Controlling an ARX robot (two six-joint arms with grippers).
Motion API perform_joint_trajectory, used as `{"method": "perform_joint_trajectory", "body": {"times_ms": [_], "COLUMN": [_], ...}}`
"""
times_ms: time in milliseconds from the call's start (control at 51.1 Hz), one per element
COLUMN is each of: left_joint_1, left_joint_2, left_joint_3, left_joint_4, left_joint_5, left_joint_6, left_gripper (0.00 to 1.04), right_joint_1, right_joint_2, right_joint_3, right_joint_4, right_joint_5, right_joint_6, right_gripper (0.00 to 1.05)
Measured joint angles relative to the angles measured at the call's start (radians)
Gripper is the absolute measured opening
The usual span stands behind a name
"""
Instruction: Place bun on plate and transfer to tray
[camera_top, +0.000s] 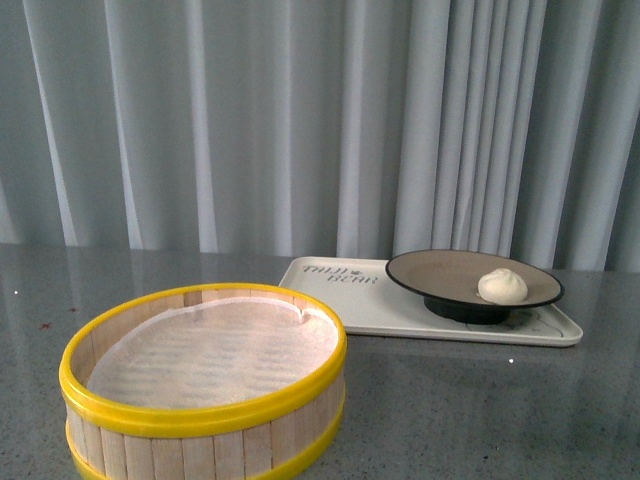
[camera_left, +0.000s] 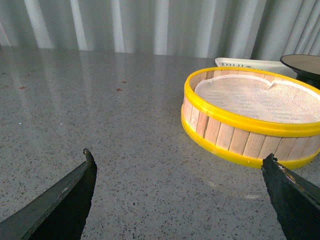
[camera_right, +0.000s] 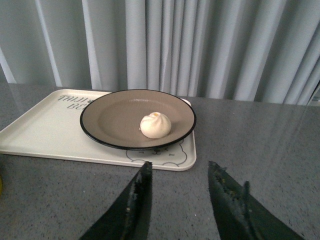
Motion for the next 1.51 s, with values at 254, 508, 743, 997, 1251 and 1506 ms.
{"method": "perform_joint_trajectory", "body": {"times_ms": [254,508,743,997,1251,1506], "left_joint_1": [0.000,0.000,0.000,0.000,0.000,0.000], "left_joint_2": [0.000,0.000,0.000,0.000,0.000,0.000], "left_joint_3": [0.000,0.000,0.000,0.000,0.000,0.000], "left_joint_4": [0.000,0.000,0.000,0.000,0.000,0.000], "left_joint_5": [0.000,0.000,0.000,0.000,0.000,0.000], "left_joint_6": [0.000,0.000,0.000,0.000,0.000,0.000], "left_gripper": [0.98,0.98,0.98,0.98,0.98,0.98], "right_joint_1": [-0.029,-0.098,-0.098,-0.098,-0.098,-0.098], "right_joint_2": [-0.126,-0.266,-0.410,-0.582,-0.721,-0.858], "right_joint_3": [-0.182,-0.310,-0.393,-0.447,-0.488,-0.489], "right_joint_4": [0.040,0.034,-0.031,-0.146,-0.231,-0.363], "right_joint_5": [-0.030,-0.094,-0.097,-0.097,-0.097,-0.097], "right_joint_6": [0.018,0.021,0.022,0.022,0.023,0.023], "right_gripper": [0.02,0.02,0.02,0.02,0.02,0.02]}}
